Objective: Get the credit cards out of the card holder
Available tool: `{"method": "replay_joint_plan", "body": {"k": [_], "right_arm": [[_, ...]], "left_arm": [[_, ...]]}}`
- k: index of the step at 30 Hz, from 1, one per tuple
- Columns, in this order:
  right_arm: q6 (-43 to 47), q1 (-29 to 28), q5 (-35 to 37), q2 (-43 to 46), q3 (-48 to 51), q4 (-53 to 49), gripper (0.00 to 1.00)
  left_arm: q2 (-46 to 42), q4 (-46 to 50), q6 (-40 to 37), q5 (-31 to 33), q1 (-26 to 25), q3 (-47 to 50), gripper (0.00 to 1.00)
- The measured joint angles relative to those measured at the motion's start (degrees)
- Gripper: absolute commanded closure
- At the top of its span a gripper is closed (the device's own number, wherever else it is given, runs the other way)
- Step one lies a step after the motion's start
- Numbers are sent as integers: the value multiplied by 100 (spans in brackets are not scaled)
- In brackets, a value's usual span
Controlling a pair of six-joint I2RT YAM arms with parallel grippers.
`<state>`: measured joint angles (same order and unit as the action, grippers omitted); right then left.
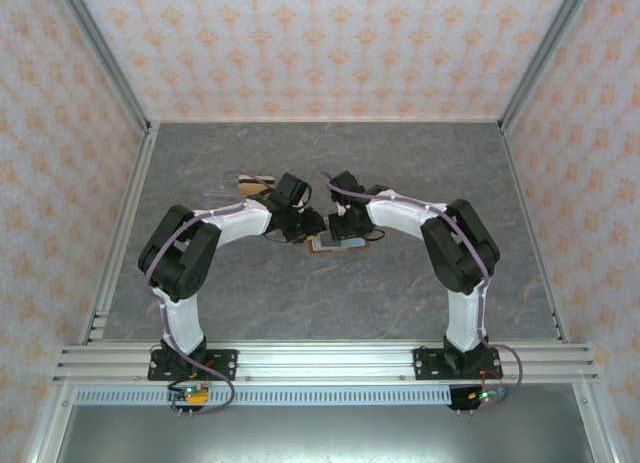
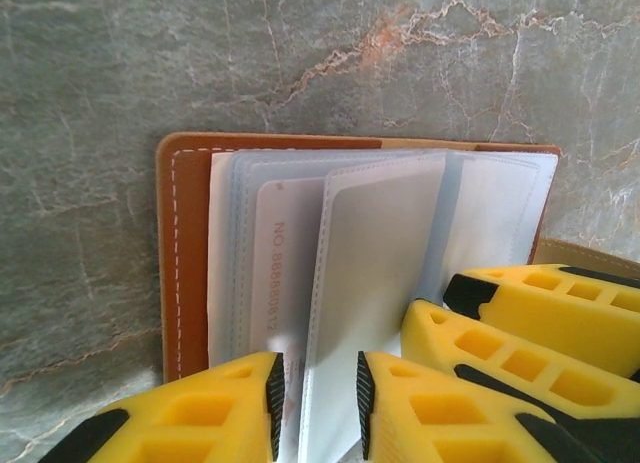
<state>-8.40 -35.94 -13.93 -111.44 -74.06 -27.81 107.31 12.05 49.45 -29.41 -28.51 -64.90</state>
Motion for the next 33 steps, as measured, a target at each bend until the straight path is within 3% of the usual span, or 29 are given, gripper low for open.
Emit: {"method": "replay_joint_plan", "body": {"k": [12,17,23,27,33], "right_arm": [[-24,15,-92,258,400,411,69],[-127,26,-109,560,772,673,62],[-212,42,-153,1314,1353,1137,55],[-267,44,-109,1703,1606,1545,53],[-448,79,177,2103,2063,2068,52]], "left_arm": [[120,-260,2,-199,0,0,85],[116,-267,-68,-210,0,0,94],[-131,72,-417,11,0,-7,95],[-422,525,-675,284,0,-33,91],[-535,680,-719,238,2,-31,68]]}}
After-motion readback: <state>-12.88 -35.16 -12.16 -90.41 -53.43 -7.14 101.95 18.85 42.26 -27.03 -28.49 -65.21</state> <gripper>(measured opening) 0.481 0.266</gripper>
